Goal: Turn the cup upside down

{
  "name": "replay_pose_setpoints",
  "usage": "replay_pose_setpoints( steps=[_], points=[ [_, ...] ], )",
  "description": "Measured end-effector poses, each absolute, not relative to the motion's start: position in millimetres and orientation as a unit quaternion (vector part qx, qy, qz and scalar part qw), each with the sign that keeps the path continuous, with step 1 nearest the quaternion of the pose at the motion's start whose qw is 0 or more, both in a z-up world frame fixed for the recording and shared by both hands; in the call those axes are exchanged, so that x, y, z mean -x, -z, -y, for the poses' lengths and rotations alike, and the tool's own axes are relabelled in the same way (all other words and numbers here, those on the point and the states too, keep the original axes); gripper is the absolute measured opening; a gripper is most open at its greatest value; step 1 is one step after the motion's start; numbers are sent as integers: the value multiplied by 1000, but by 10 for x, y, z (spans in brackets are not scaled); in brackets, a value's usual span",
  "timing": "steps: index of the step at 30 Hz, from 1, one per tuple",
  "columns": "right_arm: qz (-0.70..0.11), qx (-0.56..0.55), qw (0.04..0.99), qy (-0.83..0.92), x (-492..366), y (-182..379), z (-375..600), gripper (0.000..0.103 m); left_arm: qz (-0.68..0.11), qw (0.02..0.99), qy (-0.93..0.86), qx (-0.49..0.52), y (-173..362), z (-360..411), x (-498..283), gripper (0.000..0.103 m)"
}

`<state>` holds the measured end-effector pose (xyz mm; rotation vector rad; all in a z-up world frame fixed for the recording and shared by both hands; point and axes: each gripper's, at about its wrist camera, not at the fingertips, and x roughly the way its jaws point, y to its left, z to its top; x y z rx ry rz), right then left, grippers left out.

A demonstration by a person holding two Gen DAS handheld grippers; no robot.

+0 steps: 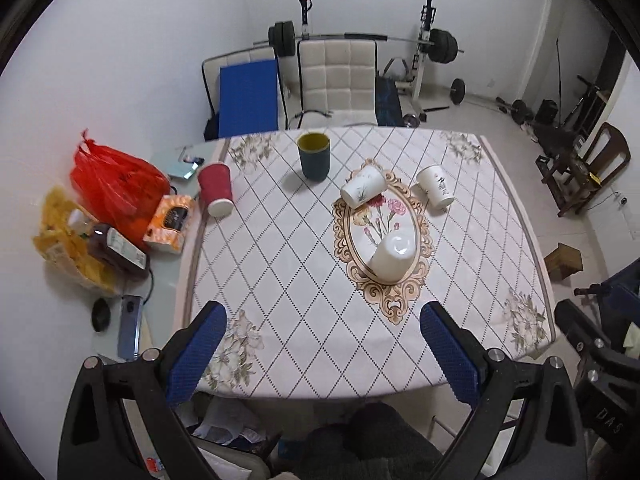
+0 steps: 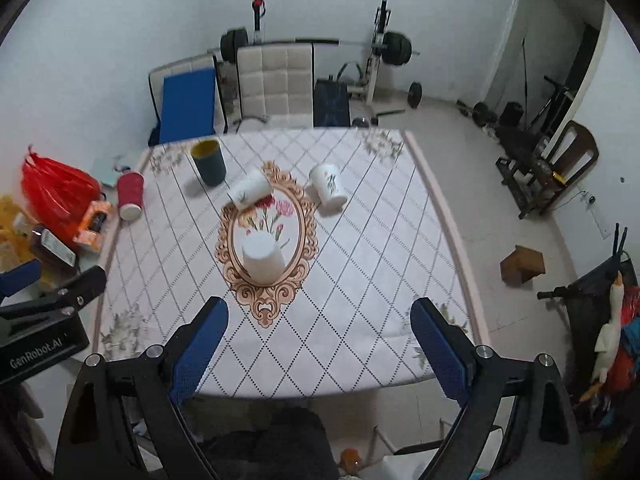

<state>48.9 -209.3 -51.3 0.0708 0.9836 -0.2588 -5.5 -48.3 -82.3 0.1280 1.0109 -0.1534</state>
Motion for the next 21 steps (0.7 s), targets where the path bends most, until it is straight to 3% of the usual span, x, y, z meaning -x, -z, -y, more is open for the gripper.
replay_pose_setpoints(
  steps=[9, 21],
  points=[
    [-430, -31, 893, 126, 122, -170, 2064, 95, -473, 876, 81, -40, 383, 407, 531, 99],
    [-409, -19, 905, 116, 531, -672, 2181, 95, -456, 886, 80, -29, 106, 498, 829, 99]
  ],
)
